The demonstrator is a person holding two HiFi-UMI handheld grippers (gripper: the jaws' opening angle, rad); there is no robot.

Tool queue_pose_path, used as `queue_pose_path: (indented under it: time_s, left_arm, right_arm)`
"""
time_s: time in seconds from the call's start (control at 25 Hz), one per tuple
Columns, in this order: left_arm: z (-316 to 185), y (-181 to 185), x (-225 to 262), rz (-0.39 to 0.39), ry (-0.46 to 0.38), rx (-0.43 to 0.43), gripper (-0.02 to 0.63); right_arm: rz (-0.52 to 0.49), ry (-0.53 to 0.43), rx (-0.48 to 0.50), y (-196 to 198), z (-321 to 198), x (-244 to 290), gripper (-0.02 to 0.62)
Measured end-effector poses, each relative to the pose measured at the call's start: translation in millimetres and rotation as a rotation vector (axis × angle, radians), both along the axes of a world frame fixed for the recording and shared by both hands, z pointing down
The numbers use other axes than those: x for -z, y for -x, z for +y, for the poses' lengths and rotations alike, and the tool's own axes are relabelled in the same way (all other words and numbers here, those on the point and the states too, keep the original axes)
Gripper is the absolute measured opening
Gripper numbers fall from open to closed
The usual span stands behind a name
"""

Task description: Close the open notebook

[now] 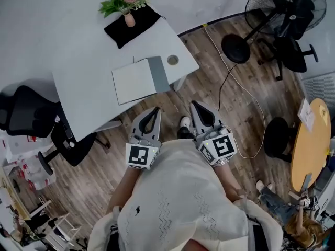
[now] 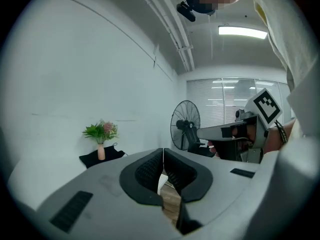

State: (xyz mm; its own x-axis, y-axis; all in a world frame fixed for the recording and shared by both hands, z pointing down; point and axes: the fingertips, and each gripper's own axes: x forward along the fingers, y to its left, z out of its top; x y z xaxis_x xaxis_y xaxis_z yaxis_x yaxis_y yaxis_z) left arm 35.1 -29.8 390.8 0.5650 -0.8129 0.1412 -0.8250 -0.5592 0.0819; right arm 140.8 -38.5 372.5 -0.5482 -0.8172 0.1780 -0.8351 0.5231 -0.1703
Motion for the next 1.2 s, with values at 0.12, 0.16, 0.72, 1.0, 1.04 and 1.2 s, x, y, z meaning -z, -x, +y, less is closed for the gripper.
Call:
queue_pose_path:
  time_s: [0.12,0.16,0.72,1.0,1.04,1.2]
  left_arm:
    - [-12.8,-5.6,3.1,-0.009,-0.005,0.072,0.014]
    - [-17.0,-7.6,2.6,-0.025,-0.011,0.089,0.014]
    - [-49.2,-39.4,-38.4,-0.184,0.045,0.194,0.018]
    - [-64.2,-40.0,-75.4,-0.284,0.114,0.19,0.132]
    - [-66.8,-40.0,-84.3,-0.31,0.127,0.184,0.138]
    - [-73.3,-39.7,-123.3,-0.389,0.191,0.157,0.161]
  right_arm:
    - [0.001,-0.007,0.055,-6.9,-17.4,1.6,0.002]
    - [-0.001,-0.009,0.068,-10.8,-23.1,1.7,0.002]
    - [0.002,0.038,0.134,-63.7,-87.2,-19.6,0.002]
    - [0.024,0.025,0.192,-54.0,-92.9,-17.8,0.002]
    - [0.035,0.023,0.198,-54.9,-93.0,-18.2,0.002]
    - [0.063,0.018,0.189,-63.7,-97.5,-18.2,0.002]
